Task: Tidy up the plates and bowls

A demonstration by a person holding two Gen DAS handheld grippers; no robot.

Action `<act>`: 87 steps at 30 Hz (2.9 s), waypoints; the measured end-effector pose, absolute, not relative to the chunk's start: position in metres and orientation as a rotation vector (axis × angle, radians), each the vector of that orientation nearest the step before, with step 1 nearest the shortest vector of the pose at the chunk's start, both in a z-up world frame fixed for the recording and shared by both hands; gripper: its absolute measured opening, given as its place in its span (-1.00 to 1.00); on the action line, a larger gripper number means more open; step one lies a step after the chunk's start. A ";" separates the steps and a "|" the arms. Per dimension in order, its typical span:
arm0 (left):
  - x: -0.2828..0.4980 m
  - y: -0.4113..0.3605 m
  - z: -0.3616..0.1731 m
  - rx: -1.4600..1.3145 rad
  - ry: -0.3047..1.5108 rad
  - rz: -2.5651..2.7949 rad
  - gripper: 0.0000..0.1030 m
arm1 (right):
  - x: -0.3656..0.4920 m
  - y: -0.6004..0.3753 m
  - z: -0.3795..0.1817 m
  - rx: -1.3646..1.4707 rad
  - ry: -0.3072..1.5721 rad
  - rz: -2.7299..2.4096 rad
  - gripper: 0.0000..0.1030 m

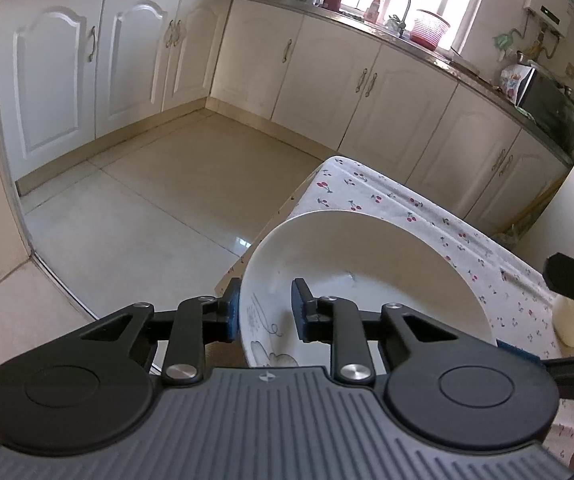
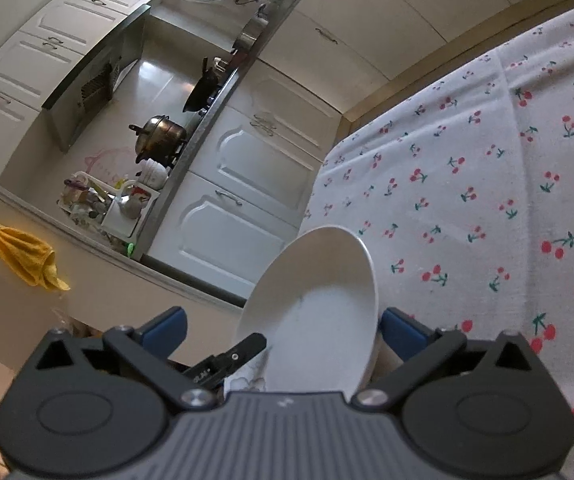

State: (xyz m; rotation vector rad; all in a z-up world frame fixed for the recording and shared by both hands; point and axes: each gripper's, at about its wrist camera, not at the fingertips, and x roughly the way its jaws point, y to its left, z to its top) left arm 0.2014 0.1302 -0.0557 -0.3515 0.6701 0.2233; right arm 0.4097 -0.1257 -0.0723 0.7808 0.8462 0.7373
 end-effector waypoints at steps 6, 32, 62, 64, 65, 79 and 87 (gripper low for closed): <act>0.201 0.125 -0.052 -0.349 0.673 0.223 -0.55 | 0.402 -0.124 -0.066 0.750 0.843 0.727 1.00; 0.126 0.095 -0.006 -0.376 0.594 0.061 -0.56 | 0.295 -0.164 -0.017 0.748 0.670 0.706 1.00; 0.064 0.070 -0.023 -0.290 0.642 -0.081 -0.55 | 0.148 -0.203 -0.034 0.780 0.613 0.592 1.00; 0.064 0.068 -0.026 -0.284 0.643 -0.080 -0.55 | 0.145 -0.203 -0.037 0.776 0.618 0.584 1.00; 0.064 0.067 -0.027 -0.280 0.642 -0.081 -0.56 | 0.144 -0.204 -0.039 0.773 0.620 0.580 1.00; 0.055 0.061 -0.038 -0.222 0.618 -0.073 -0.54 | 0.133 -0.199 -0.051 0.771 0.650 0.559 0.99; 0.049 0.054 -0.043 -0.160 0.617 -0.061 -0.53 | 0.132 -0.200 -0.051 0.766 0.641 0.534 0.99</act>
